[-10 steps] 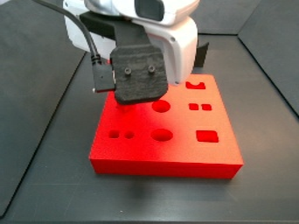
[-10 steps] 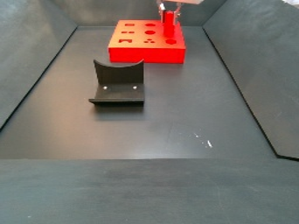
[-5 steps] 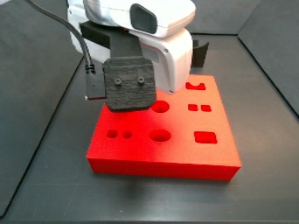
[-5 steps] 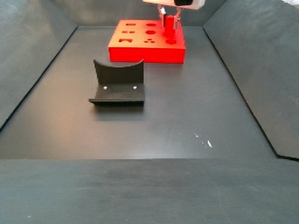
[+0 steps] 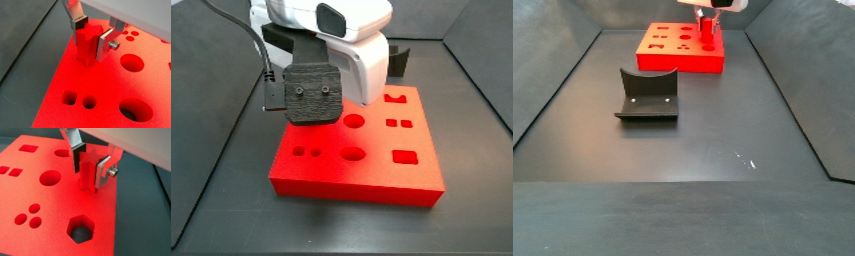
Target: Insert the star object.
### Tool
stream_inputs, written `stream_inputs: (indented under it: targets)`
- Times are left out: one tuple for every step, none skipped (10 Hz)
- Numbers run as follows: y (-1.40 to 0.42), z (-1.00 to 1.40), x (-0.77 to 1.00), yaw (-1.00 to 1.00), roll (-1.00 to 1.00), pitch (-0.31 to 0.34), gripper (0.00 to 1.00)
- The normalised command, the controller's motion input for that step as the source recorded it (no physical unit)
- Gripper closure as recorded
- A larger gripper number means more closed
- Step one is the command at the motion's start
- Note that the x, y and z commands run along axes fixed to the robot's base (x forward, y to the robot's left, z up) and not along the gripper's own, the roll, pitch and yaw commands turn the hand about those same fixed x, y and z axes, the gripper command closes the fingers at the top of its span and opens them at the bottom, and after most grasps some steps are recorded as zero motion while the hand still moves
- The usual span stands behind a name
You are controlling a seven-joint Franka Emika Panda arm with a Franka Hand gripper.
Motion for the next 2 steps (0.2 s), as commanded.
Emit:
stream_inputs:
  targets:
    - [0.0,-0.03,0.0,0.0,0.0,0.0,1.0]
    - [0.0,0.0,0.0,0.0,0.0,0.0,1.0]
